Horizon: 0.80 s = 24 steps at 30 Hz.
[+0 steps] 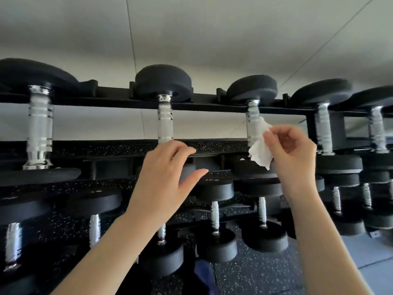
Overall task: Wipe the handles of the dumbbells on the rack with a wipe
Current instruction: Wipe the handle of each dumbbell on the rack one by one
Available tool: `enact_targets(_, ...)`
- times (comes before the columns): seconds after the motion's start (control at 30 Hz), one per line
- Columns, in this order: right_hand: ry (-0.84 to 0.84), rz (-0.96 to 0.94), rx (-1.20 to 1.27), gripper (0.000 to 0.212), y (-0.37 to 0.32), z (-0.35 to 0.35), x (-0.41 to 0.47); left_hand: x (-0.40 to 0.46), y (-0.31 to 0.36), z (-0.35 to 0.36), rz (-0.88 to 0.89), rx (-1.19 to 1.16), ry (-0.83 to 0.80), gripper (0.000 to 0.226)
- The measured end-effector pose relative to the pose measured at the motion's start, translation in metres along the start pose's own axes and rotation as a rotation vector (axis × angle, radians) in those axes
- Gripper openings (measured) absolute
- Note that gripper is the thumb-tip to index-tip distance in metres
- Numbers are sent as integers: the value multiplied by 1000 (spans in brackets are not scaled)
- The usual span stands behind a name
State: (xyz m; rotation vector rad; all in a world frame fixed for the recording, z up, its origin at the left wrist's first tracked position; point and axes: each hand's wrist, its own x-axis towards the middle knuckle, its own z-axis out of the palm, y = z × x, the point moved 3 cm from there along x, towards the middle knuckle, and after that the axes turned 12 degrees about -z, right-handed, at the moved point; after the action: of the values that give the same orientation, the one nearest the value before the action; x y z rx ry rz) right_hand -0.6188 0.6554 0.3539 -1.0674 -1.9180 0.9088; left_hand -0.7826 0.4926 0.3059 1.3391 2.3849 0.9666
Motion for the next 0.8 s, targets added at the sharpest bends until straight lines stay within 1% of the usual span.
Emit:
enact_targets(0.1,53,35,-13,13,26,-29,14,10,37,30,67,49,-13,41)
enact_targets(0.17,48,47,-39,14,44,-43,25,15,60,53,79,59,-29,40)
enact_targets(0.27,-23,15,-88,9,68,-57,44,21,87,89,63,94,-56,46)
enact_targets(0.37,-129,-49,-97,11,84,-59,66,19,106,114,33,122,-60,48)
enact_targets(0.47,-223,-147,-92,7,87,-42,86,14,116,124,-16,112,-15,48)
enact_targets(0.53,-240,-213,-50,6,85,-22,96,12,117,124,-36,109,31,47)
enact_targets(0.6,-217,-290,-43,4,82,0,102,8,118,123,-23,131,81,46)
enact_targets(0.67,-141,-339,-71,5,82,18,104,4,117,121,-6,170,124,47)
enact_targets(0.73,-43,-317,-74,6,85,28,102,-1,113,120,-19,182,154,47)
enact_targets(0.8,15,-290,-64,6,87,32,101,-5,108,119,-43,161,169,47)
